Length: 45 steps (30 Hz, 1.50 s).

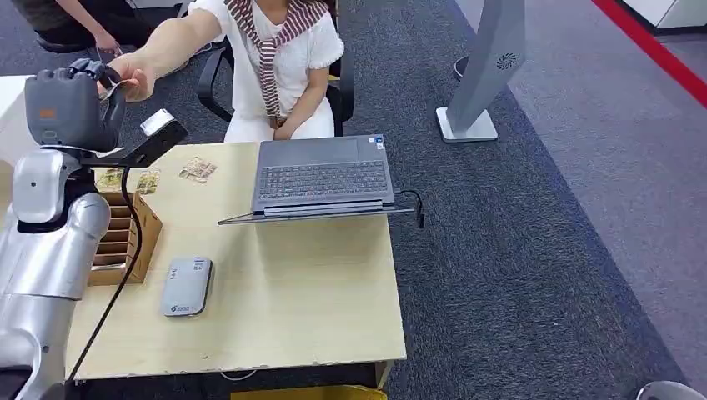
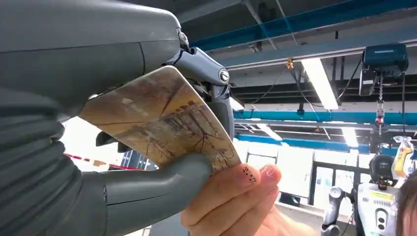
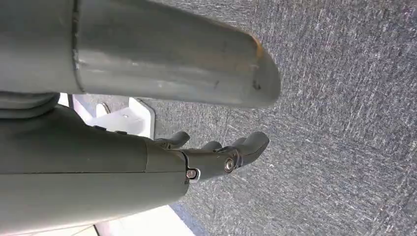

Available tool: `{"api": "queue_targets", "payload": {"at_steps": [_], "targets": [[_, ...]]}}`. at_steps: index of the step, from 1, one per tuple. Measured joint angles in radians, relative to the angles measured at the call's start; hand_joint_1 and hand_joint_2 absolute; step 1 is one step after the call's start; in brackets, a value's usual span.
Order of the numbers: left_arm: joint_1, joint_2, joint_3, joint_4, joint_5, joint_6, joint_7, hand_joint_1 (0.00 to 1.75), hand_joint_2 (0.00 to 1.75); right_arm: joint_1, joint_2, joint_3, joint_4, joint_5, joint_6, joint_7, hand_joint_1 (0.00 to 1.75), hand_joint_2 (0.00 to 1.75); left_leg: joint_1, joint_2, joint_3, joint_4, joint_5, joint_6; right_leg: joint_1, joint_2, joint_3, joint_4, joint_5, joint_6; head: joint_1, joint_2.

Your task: Pass the card to the sensor for recognition and then transmit it.

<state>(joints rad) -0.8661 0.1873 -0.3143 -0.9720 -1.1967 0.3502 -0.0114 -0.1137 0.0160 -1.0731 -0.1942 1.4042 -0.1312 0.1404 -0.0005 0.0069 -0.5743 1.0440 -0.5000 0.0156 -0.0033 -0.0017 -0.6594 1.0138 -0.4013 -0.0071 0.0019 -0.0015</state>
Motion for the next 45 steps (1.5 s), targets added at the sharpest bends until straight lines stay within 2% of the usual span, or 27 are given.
{"api": "queue_targets", "payload": {"at_steps": [36,37,40,43,45], "targets": [[0.0,0.0,0.0,0.006,0.0,0.0,0.0,1.75,1.75,0.0,0.0,0.0,0.0,0.0,0.0,0.0,0.0,0.0,0.0,0.0,-0.001,0.0,0.0,0.0,0.0,0.0,-0.001,0.0,0.0,0.0,0.0,0.0],[0.0,0.0,0.0,0.006,0.0,0.0,0.0,0.0,0.0,0.0,0.0,0.0,0.0,0.0,0.0,0.0,0.0,0.0,0.0,0.0,-0.001,0.0,0.0,0.0,0.0,0.0,-0.001,0.0,0.0,0.0,0.0,0.0],[0.019,-0.001,0.0,-0.001,0.05,0.03,-0.033,0.0,0.0,0.001,0.0,0.003,0.0,0.009,0.019,0.002,0.0,0.0,0.0,0.0,-0.001,0.0,0.0,0.0,-0.001,0.0,-0.001,0.0,0.0,0.0,0.0,0.0],[0.161,-0.002,0.0,-0.097,0.047,0.121,-0.039,0.0,0.0,0.015,-0.009,0.007,0.0,0.017,0.042,-0.009,0.0,0.0,-0.003,0.001,0.002,-0.002,-0.002,0.001,-0.003,0.001,0.001,0.0,-0.002,0.002,-0.005,0.0],[0.232,-0.005,0.0,-0.131,0.044,0.131,-0.039,0.0,0.0,0.023,-0.012,0.007,0.0,0.017,0.045,-0.009,0.0,0.0,-0.002,0.0,0.0,-0.002,-0.001,0.001,-0.002,0.0,0.0,0.0,-0.002,0.002,-0.002,0.0]]}}
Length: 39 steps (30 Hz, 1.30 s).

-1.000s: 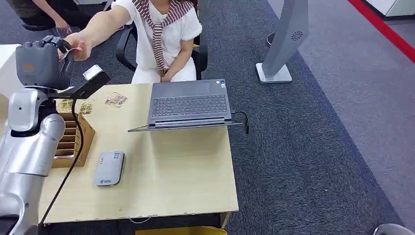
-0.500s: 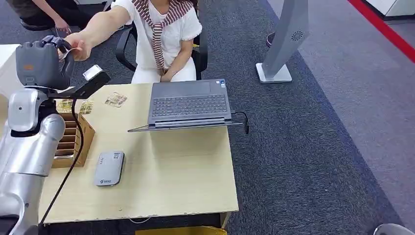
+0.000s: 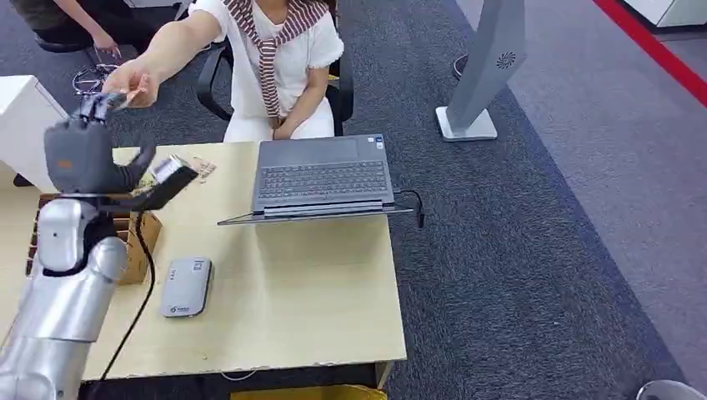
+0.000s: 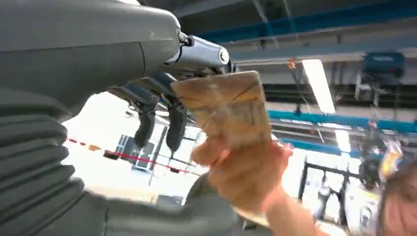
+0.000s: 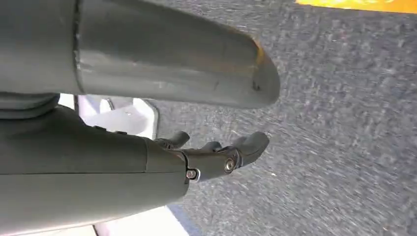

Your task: Pass the card to the sensor for recognition and then transmit it.

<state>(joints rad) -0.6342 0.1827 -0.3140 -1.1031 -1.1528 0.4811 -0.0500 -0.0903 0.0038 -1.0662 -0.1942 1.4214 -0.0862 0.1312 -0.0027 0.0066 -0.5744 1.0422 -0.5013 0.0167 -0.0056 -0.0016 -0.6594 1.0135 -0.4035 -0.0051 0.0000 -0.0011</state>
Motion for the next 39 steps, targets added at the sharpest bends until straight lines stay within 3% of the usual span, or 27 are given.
{"api": "queue_targets", "payload": {"at_steps": [4,21,33,39], "targets": [[0.048,0.0,0.0,-0.037,-0.005,-0.004,0.004,0.0,0.0,0.004,-0.006,0.0,0.0,0.0,0.0,0.004,0.0,0.0,0.0,0.0,-0.001,0.0,0.0,0.001,0.0,-0.001,0.0,0.0,0.0,0.0,0.0,0.0],[0.073,0.001,0.0,-0.071,-0.006,-0.01,0.005,0.0,0.0,0.005,-0.01,0.0,0.0,0.0,-0.001,0.009,0.0,0.0,0.001,0.0,-0.001,0.0,0.001,0.001,-0.001,-0.001,0.0,0.0,0.001,0.0,0.0,0.0],[0.294,0.04,0.038,-0.229,0.023,0.04,-0.027,0.0,0.0,0.01,-0.011,0.0,0.0,-0.021,-0.003,0.009,0.0,0.0,0.001,0.0,-0.002,0.0,0.0,0.001,-0.001,0.0,0.0,0.0,0.0,0.001,-0.001,0.0],[0.47,0.062,0.094,-0.334,0.049,0.093,-0.066,0.0,0.0,0.017,-0.011,0.0,0.0,-0.022,-0.003,0.02,0.0,0.0,0.001,0.0,-0.001,0.0,0.0,0.001,0.0,0.0,-0.001,0.0,-0.001,0.002,0.0,0.0]]}}
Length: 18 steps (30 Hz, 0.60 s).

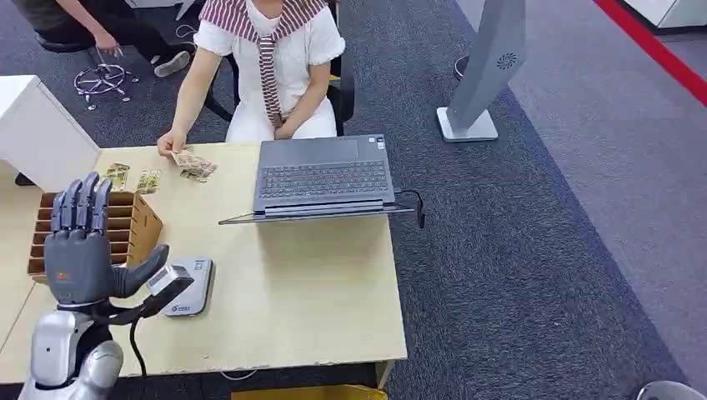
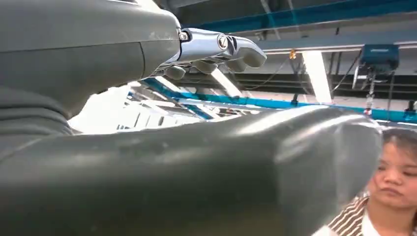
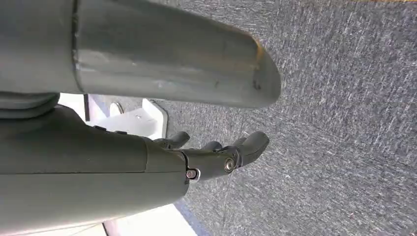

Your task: Pass the card to the sensor for recognition and then transmit it.

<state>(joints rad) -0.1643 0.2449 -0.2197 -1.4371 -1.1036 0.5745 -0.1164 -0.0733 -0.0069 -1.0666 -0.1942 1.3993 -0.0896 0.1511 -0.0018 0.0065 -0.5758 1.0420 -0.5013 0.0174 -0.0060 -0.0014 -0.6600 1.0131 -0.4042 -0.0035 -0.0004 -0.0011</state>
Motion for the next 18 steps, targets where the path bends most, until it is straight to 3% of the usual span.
{"api": "queue_targets", "payload": {"at_steps": [4,12,13,18], "targets": [[0.06,0.003,0.03,-0.042,0.002,0.0,-0.01,0.0,0.0,0.0,0.0,0.0,0.0,0.0,0.0,0.0,0.0,0.0,0.0,-0.001,-0.001,0.0,0.0,0.0,0.0,-0.001,0.0,0.0,0.0,0.0,0.0,0.0],[0.082,0.007,0.05,-0.07,0.002,0.0,-0.012,0.0,0.0,0.0,0.0,0.0,0.0,0.0,0.0,0.0,0.0,0.0,0.0,-0.001,-0.001,0.0,0.001,0.0,0.0,-0.001,0.0,0.0,0.0,0.0,0.0,0.0],[0.083,0.007,0.05,-0.073,0.002,0.0,-0.012,0.0,1.75,0.0,0.0,0.0,0.0,0.0,0.0,0.0,0.0,0.0,0.0,-0.001,-0.001,0.0,0.001,0.0,0.0,-0.001,0.0,0.0,0.0,0.0,0.0,0.0],[0.106,0.007,0.059,-0.088,0.013,0.0,-0.025,0.0,1.75,0.0,0.0,0.0,0.0,-0.002,-0.001,0.001,0.0,0.0,0.0,0.0,-0.001,0.0,0.0,0.0,0.0,-0.001,0.0,0.0,0.0,0.0,0.0,0.0]]}}
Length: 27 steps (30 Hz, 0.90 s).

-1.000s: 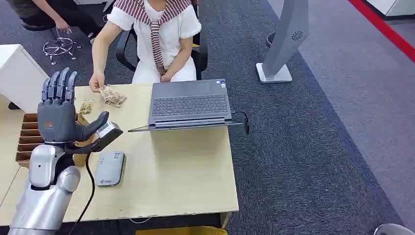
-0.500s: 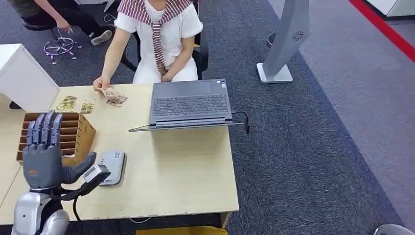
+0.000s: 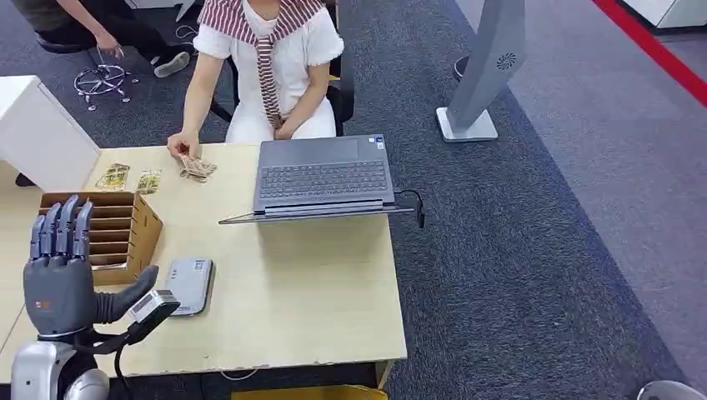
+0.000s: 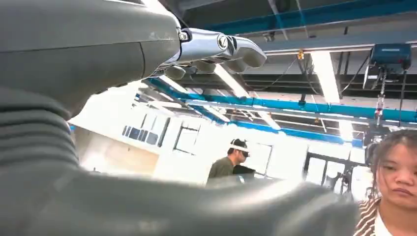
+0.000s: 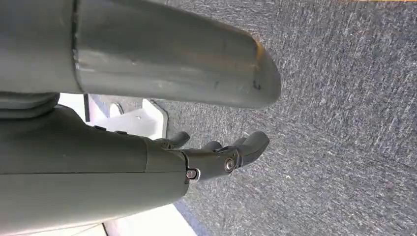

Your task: Pass the card to the sensor for recognition and then transmit it.

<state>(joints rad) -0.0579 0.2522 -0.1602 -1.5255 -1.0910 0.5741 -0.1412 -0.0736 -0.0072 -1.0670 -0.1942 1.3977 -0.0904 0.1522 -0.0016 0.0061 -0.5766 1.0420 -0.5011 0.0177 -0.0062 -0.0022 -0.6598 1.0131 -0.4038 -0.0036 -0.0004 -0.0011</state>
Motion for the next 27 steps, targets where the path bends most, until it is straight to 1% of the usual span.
{"api": "queue_targets", "payload": {"at_steps": [3,6,11,14,19,24,27], "targets": [[0.049,0.0,0.018,-0.021,0.035,-0.003,-0.037,0.0,1.75,0.001,0.0,-0.003,0.0,-0.014,-0.007,-0.013,0.0,0.0,0.0,0.0,0.0,0.0,-0.001,0.0,0.0,0.001,0.0,0.0,0.0,0.0,0.0,0.0],[0.099,0.0,0.035,-0.037,0.059,-0.001,-0.068,0.0,1.75,0.001,0.0,-0.009,0.0,-0.025,-0.006,-0.012,0.0,0.0,0.0,0.0,0.0,0.0,-0.001,0.0,0.0,0.0,0.0,0.0,-0.001,0.0,0.0,0.0],[0.146,0.0,0.057,-0.05,0.066,0.0,-0.08,0.0,1.75,0.001,-0.002,-0.028,0.0,-0.048,0.016,-0.002,0.0,0.0,0.0,0.0,0.0,0.0,-0.001,0.0,0.0,0.0,0.0,0.0,-0.001,0.001,0.0,0.0],[0.151,0.0,0.065,-0.051,0.065,-0.003,-0.08,0.0,1.75,0.001,-0.002,-0.034,0.0,-0.051,0.03,0.007,0.0,0.0,0.0,0.0,0.0,0.0,-0.001,0.0,0.0,0.0,0.0,0.0,-0.001,0.001,0.0,0.0],[0.14,-0.002,0.068,-0.049,0.066,-0.013,-0.083,0.0,1.75,0.0,-0.003,-0.045,0.0,-0.052,0.085,0.022,0.0,0.0,0.0,0.0,0.0,0.0,-0.001,0.0,0.0,0.0,0.0,0.0,-0.001,0.001,0.0,0.0],[0.129,-0.006,0.068,-0.037,0.065,-0.021,-0.087,0.0,1.75,-0.001,-0.005,-0.05,0.0,-0.051,0.101,0.021,0.0,0.0,0.0,0.0,0.0,0.0,-0.001,0.0,0.0,0.0,0.0,0.0,-0.001,0.0,0.0,0.0],[0.118,-0.006,0.068,-0.014,0.043,-0.031,-0.069,0.0,1.75,-0.001,-0.006,-0.051,0.0,-0.05,0.104,0.021,0.0,0.0,0.0,0.0,0.0,0.0,-0.001,0.0,0.0,0.0,0.0,0.0,-0.001,0.0,0.0,0.0]]}}
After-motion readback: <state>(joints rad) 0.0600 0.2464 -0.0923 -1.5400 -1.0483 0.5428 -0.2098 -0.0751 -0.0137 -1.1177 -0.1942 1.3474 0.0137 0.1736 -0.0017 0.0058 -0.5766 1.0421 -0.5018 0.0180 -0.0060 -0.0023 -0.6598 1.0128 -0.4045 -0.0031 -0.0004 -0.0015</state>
